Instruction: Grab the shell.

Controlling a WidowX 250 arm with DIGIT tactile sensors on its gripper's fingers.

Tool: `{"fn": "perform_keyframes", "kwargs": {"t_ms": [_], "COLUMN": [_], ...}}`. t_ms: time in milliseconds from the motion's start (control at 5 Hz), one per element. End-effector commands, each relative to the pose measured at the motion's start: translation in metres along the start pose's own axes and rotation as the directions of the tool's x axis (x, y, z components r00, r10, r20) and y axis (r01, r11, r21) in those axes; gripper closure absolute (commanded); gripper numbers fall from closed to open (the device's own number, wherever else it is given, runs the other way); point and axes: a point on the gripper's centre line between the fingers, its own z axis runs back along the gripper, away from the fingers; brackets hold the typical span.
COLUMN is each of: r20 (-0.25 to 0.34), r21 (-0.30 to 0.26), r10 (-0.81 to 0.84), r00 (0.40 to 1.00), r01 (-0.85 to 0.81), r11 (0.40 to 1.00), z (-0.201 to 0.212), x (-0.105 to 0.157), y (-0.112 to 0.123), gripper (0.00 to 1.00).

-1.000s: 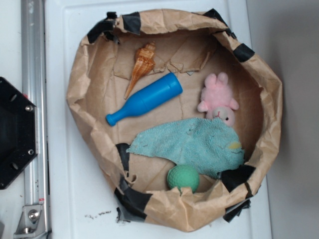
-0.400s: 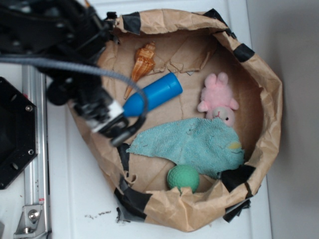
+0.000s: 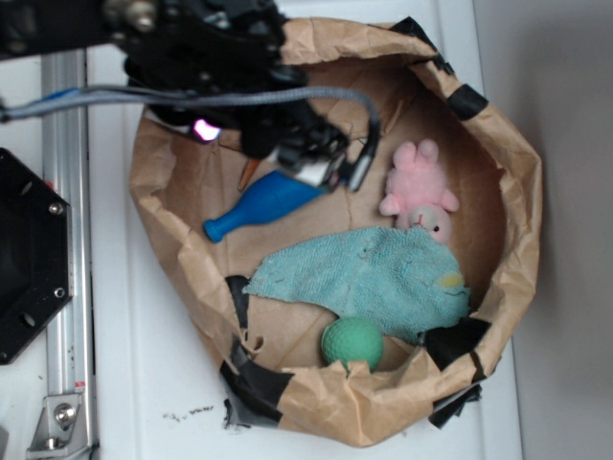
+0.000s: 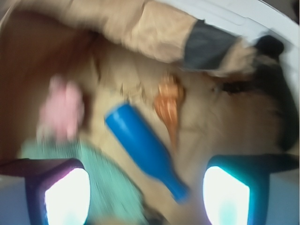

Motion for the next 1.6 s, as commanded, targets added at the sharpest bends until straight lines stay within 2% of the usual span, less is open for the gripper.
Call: {"fn": "perform_keyframes", "kwargs": {"t_ms": [0,200,400,600,1000,1200,1400], "r20": [0.082,0.118,0.128,0.116,0.138,0.109,0.067], "r21": [0.093,0.126,0.157,0.192,0.232,0.258,0.256], "r10": [0.17,0.153,0.158,0.174,0.151,0.113,0.064], "r00": [0.982,0.981,0.979,0.978,0.979,0.988,0.996], "r01": [-0.177,-0.167,-0.178,-0.194,-0.18,-0.138,-0.079], "r11": [0.98,0.978,0.971,0.962,0.956,0.956,0.964], "z": [-0.029,-0.041,-0.059,-0.075,-0.096,-0.107,-0.11], "x": [0.025,0.033,0.047,0.049,0.042,0.037,0.03], "y": [-0.002,0.013,0.024,0.023,0.036,0.041,0.042], "gripper": [0.0,0.0,0.0,0.0,0.0,0.0,1.0]}}
